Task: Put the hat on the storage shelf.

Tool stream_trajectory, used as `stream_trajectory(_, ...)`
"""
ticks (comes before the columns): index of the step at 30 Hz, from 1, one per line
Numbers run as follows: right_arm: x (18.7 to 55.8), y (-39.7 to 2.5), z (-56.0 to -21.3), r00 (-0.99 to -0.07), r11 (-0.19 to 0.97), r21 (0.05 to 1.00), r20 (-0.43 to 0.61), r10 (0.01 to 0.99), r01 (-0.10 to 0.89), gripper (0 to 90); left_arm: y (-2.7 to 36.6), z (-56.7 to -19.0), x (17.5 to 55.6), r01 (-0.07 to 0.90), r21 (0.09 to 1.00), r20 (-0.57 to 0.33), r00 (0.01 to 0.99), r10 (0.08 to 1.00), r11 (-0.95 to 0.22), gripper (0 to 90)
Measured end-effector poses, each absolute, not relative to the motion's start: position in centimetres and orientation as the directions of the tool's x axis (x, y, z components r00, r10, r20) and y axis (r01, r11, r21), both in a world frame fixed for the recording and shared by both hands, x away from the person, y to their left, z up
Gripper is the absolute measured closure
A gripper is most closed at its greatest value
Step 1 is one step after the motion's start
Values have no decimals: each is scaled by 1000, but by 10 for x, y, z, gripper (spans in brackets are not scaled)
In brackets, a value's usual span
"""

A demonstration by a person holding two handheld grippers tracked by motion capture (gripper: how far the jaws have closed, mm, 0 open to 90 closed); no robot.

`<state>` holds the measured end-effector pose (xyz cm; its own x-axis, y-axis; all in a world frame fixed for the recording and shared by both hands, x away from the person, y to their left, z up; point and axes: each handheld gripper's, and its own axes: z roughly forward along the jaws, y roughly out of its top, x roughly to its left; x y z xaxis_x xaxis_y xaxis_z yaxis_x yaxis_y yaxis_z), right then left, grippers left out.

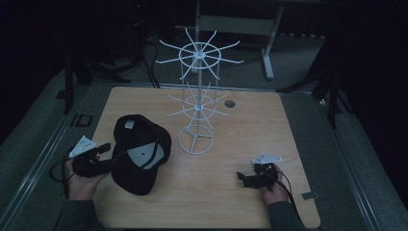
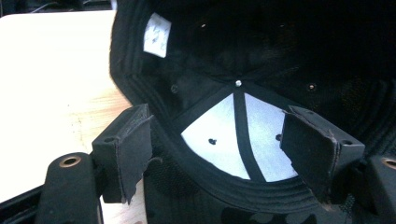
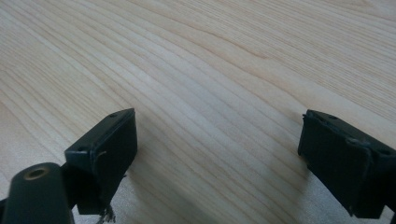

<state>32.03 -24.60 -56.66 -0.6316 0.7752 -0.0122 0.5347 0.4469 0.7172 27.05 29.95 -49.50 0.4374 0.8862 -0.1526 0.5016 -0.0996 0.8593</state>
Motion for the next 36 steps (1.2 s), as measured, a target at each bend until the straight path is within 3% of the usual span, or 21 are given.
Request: stream_trajectory(36, 320, -246, -567, -632, 447, 717, -13, 775, 534, 117, 297, -517, 281, 585, 798, -171, 453, 875, -147, 260)
